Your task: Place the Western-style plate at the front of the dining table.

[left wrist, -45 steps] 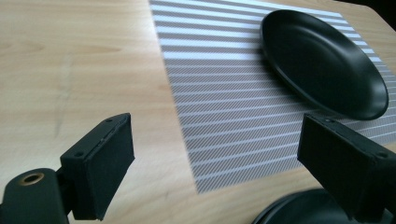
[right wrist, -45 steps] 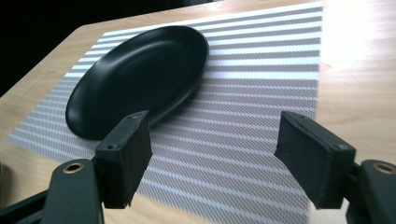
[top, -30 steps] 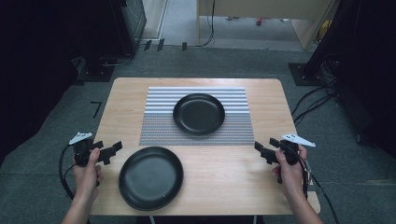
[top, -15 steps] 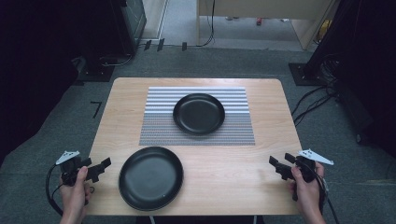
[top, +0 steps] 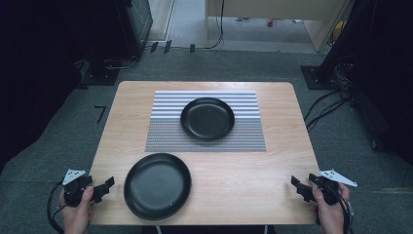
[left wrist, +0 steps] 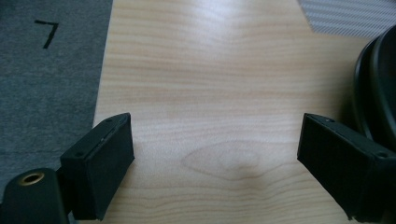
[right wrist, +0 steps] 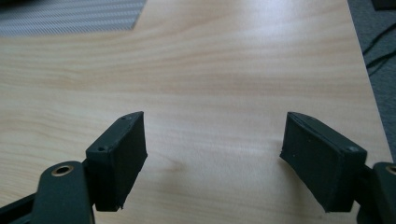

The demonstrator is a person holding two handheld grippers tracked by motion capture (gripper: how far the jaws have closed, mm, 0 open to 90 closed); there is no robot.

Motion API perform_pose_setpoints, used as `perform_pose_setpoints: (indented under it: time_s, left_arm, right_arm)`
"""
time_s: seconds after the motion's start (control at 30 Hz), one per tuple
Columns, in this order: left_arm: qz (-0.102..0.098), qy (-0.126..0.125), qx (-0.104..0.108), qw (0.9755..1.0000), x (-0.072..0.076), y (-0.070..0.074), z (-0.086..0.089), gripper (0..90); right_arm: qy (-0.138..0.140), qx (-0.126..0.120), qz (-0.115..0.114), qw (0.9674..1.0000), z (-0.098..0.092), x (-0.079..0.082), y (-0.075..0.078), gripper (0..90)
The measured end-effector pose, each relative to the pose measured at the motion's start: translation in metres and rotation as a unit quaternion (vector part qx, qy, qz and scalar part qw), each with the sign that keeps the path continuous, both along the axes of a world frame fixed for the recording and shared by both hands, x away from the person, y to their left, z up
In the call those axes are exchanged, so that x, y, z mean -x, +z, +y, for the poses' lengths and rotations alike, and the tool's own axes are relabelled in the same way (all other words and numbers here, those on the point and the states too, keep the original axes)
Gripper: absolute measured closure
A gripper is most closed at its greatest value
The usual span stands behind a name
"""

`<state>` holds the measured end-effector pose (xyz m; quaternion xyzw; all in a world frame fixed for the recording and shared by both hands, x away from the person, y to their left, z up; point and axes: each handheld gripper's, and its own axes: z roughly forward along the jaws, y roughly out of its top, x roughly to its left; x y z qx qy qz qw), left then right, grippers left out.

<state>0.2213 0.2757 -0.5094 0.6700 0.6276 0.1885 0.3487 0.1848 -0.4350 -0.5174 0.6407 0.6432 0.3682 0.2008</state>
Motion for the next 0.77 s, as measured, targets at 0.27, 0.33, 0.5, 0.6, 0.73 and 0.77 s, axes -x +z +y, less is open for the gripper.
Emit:
perform_pose_setpoints:
  time_s: [0.27, 0.33, 0.5, 0.6, 0.73, 0.77]
  left_arm:
    - [-0.022, -0.002, -0.063, 0.9978, 0.004, -0.007, -0.014, 10.6]
    - [-0.023, -0.006, -0.092, 0.9954, 0.005, -0.008, -0.019, 10.5]
    - [-0.023, -0.010, -0.091, 0.9956, 0.004, -0.009, -0.019, 10.3]
    - [-0.023, -0.011, -0.091, 0.9955, 0.004, -0.009, -0.019, 10.3]
    - [-0.023, -0.012, -0.091, 0.9956, 0.004, -0.009, -0.019, 10.3]
    - [-0.023, -0.012, -0.091, 0.9956, 0.004, -0.009, -0.019, 10.3]
  right_arm:
    - [-0.017, 0.034, -0.006, 0.9992, 0.011, 0.003, -0.006, 19.9]
    - [-0.011, 0.063, -0.005, 0.9979, 0.016, 0.004, -0.007, 17.1]
    - [-0.006, 0.092, 0.003, 0.9957, 0.023, 0.003, -0.008, 13.7]
    - [-0.006, 0.093, 0.003, 0.9957, 0.023, 0.003, -0.008, 13.5]
    - [-0.005, 0.092, 0.004, 0.9957, 0.023, 0.003, -0.008, 13.0]
    - [-0.005, 0.093, 0.004, 0.9957, 0.023, 0.003, -0.008, 12.9]
